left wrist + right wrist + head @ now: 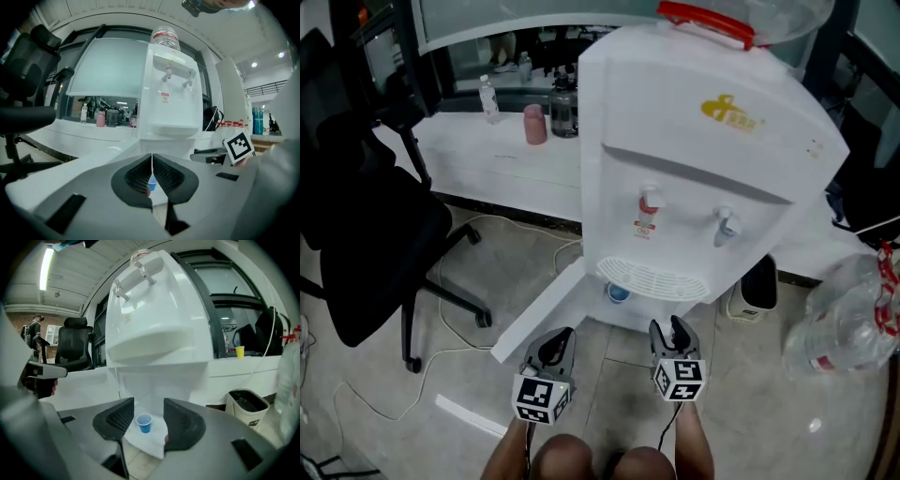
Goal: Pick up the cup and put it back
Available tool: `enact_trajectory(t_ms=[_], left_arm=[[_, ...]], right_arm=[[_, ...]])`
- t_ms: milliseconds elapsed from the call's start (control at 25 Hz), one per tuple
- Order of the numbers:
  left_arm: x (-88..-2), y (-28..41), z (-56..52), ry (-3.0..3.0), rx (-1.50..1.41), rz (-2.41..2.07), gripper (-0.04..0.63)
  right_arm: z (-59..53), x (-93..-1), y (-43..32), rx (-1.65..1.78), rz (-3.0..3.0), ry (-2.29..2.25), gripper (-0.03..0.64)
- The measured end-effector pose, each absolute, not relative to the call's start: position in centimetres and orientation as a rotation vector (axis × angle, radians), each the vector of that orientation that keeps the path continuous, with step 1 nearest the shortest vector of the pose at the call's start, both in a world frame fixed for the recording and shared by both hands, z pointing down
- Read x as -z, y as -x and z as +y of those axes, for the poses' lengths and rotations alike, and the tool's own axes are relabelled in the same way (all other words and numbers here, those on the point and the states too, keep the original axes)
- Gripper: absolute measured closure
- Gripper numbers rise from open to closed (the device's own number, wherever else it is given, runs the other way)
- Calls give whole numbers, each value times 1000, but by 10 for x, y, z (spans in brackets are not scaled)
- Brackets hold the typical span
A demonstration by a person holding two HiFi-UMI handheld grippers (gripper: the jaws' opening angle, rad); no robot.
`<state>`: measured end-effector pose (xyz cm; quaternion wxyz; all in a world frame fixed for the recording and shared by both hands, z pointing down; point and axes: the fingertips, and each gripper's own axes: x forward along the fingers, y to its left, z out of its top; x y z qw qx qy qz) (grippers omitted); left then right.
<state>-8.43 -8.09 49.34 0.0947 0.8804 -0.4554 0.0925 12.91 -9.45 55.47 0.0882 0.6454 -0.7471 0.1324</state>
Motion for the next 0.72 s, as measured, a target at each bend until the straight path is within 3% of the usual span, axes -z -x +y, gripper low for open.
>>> enact_trajectory(t_ms=[360,720], left_arm=[[-451,68,-72,-2677,-308,-1315,565],[-410,57,-67,-2735,-297,-1303,565]], right_arm=[[-53,-469,-150,-264,-2184,-1957,459],[-24,-417,-152,-165,-2144,-1996,558]])
